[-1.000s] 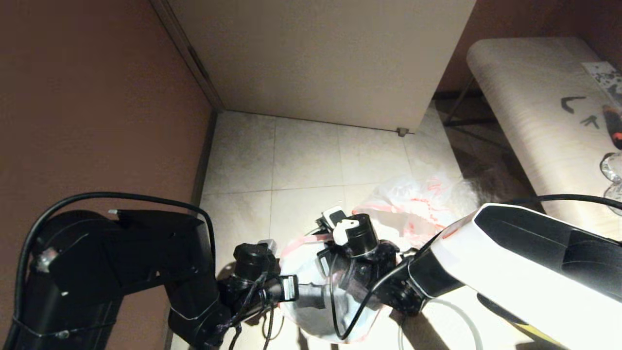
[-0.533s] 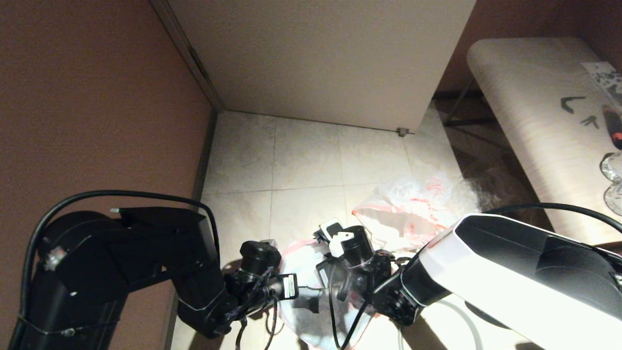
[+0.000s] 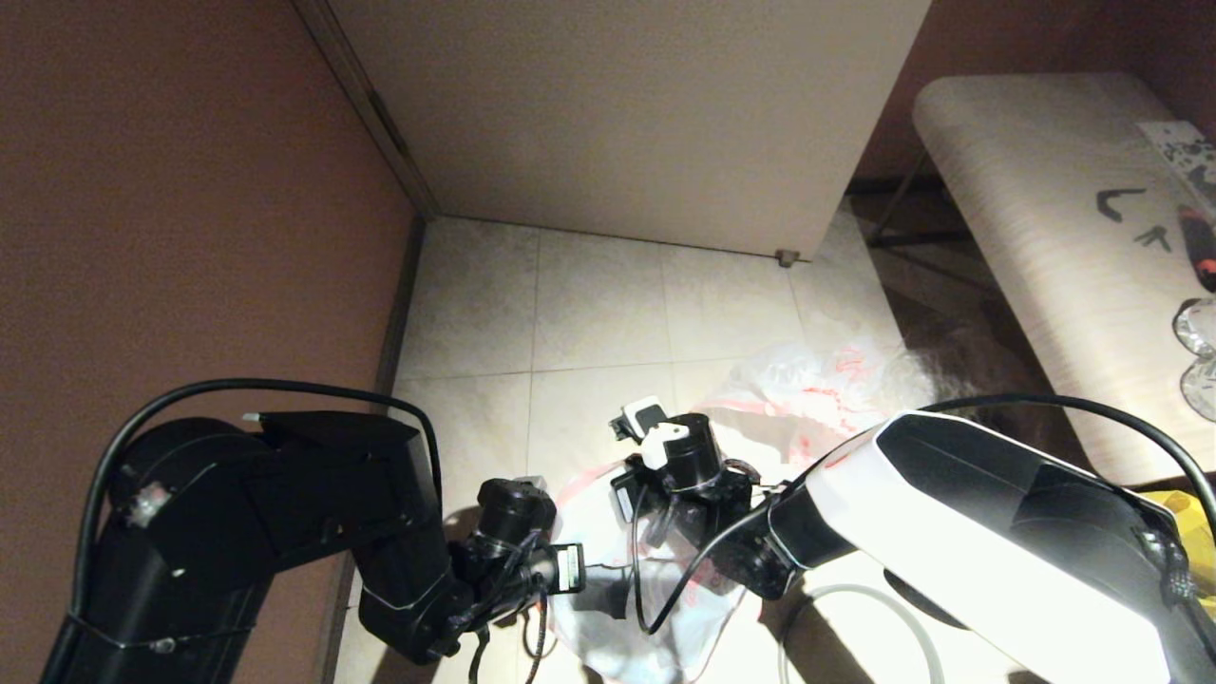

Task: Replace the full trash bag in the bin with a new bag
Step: Put the new garbage bag on the trash can

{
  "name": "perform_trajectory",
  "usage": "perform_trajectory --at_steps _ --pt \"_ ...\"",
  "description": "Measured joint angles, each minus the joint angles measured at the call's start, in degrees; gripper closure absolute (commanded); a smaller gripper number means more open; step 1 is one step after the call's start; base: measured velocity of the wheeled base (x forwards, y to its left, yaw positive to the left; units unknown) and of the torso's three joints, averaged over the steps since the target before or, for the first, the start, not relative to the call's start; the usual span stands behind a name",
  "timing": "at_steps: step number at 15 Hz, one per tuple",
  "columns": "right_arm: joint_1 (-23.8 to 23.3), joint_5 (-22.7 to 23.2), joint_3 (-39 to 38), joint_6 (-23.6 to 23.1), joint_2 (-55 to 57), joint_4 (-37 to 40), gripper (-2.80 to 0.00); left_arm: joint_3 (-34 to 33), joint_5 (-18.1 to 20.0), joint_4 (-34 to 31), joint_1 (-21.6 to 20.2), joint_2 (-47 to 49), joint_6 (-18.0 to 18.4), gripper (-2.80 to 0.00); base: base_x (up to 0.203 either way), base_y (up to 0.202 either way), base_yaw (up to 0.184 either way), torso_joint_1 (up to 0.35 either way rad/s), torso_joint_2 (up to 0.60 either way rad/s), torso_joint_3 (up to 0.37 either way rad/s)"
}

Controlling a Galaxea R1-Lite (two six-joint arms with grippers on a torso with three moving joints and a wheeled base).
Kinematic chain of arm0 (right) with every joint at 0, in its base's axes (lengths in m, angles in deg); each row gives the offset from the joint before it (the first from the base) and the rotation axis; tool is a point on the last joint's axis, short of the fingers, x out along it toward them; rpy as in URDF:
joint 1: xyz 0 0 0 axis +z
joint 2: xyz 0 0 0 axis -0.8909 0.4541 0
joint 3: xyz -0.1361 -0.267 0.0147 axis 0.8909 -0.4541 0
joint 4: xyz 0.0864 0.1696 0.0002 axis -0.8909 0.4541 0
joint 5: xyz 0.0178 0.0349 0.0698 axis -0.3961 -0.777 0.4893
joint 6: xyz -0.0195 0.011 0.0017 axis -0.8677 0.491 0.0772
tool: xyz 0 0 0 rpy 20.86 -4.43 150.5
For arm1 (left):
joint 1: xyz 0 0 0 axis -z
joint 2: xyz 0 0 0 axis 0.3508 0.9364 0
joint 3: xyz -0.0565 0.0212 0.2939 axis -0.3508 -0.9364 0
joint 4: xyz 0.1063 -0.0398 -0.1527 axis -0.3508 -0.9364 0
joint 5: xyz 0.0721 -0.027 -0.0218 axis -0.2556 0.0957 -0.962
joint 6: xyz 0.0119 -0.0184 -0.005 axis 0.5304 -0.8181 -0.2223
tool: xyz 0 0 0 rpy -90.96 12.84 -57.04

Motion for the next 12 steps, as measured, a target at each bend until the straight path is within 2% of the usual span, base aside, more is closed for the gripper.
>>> perform_trajectory --at_steps 4,8,12 --pt "-2.0 -0.1 3.2 -0.1 0.4 1.8 0.00 -0.1 -0.2 0.2 0.1 0.2 0.6 0.00 0.000 0.000 0.000 0.000 0.00 0.000" --pt "-5.2 0.0 8.3 -2.3 4.0 2.3 0.00 -0.2 -3.8 1.8 0.8 1.3 2.0 0.00 0.000 0.000 0.000 0.000 0.00 0.000" --pt "-5.7 -0.1 8.6 -1.4 5.3 1.5 0.00 -0.3 -3.9 2.0 0.9 1.7 2.0 0.00 0.000 0.000 0.000 0.000 0.00 0.000"
